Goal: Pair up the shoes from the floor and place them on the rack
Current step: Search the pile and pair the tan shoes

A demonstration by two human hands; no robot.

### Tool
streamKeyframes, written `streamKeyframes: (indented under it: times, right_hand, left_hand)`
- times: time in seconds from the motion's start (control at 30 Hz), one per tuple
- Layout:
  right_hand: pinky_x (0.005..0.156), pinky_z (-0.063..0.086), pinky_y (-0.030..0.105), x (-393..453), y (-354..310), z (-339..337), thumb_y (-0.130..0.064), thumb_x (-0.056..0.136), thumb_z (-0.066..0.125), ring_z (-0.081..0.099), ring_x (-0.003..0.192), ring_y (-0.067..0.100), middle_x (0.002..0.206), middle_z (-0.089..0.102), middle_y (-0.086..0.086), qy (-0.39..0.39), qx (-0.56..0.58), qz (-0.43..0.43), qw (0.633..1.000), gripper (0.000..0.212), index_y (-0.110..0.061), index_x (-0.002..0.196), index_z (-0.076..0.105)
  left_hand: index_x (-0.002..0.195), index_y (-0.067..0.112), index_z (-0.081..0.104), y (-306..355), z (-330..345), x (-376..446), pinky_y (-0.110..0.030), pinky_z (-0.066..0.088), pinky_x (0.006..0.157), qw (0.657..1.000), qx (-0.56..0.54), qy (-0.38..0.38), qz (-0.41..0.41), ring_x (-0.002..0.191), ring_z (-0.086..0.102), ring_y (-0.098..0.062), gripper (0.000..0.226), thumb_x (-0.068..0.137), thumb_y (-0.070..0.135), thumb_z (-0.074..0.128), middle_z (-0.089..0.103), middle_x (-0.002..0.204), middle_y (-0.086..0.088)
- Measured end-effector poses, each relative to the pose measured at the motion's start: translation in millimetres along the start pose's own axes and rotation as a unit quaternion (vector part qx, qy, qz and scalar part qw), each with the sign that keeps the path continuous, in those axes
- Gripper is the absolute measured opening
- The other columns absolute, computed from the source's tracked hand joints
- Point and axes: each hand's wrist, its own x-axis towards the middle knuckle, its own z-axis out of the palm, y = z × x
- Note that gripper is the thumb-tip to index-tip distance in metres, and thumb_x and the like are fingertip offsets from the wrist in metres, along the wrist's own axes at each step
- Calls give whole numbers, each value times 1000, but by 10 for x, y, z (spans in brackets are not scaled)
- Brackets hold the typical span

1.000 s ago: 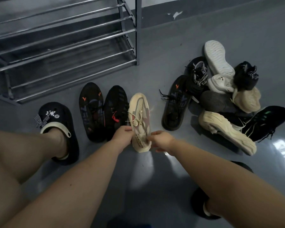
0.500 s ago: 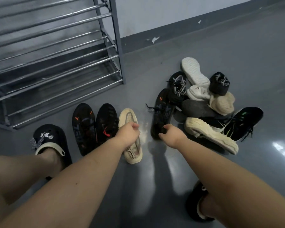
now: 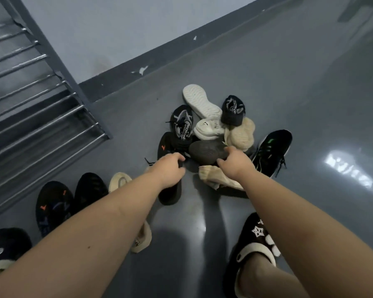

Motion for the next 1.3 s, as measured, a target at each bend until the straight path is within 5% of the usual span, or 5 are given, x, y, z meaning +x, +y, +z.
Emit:
streamKeyframes:
  times: [0.3, 0.6, 1.03, 1.2, 1.3]
  right_hand:
    - [103, 41, 42, 449, 571, -375, -35, 93, 49, 41, 129, 36, 144, 36, 15, 12, -51, 51, 997, 57, -12, 143, 31]
    - [109, 36, 31, 818, 630, -378, -16, 96, 44, 41, 134, 26, 149, 37, 14, -10, 209, 97, 973, 52, -4, 145, 30]
    - [95, 52, 35, 790, 591, -344, -19, 87, 65, 68, 83, 18, 76, 66, 3, 34, 530, 160, 832, 22, -4, 103, 66]
    - [69, 52, 28, 649, 439, -405, -23, 83, 70, 61, 66, 14, 76, 62, 3, 32, 568, 176, 803, 19, -14, 78, 55]
    - [67, 53, 33, 463, 262, -375, -20, 81, 71, 65, 92, 24, 101, 66, 8, 12, 594, 189, 782, 20, -12, 94, 58]
  left_hand:
    - [140, 18, 41, 681, 250, 762, -29, 31, 109, 998, 2, -36, 58, 133, 41, -20, 49, 92, 25, 50, 43, 145, -5]
    - [139, 9, 43, 1137, 576, 1413, -33, 37, 109, 979, -196, -61, -8, 127, 49, -24, 53, 91, 23, 58, 52, 138, -11]
    - [116, 12, 49, 1139, 565, 1566, -34, 55, 77, 855, -499, 3, -138, 105, 58, -22, 32, 89, 25, 60, 58, 114, -9]
    - [91, 9, 53, 1064, 366, 1261, -32, 55, 75, 821, -556, -13, -133, 84, 63, -19, 4, 91, 12, 56, 64, 99, -13]
    - [86, 11, 53, 969, 218, 887, -26, 56, 63, 813, -569, -35, -120, 73, 61, -13, 8, 93, 9, 52, 63, 83, -6]
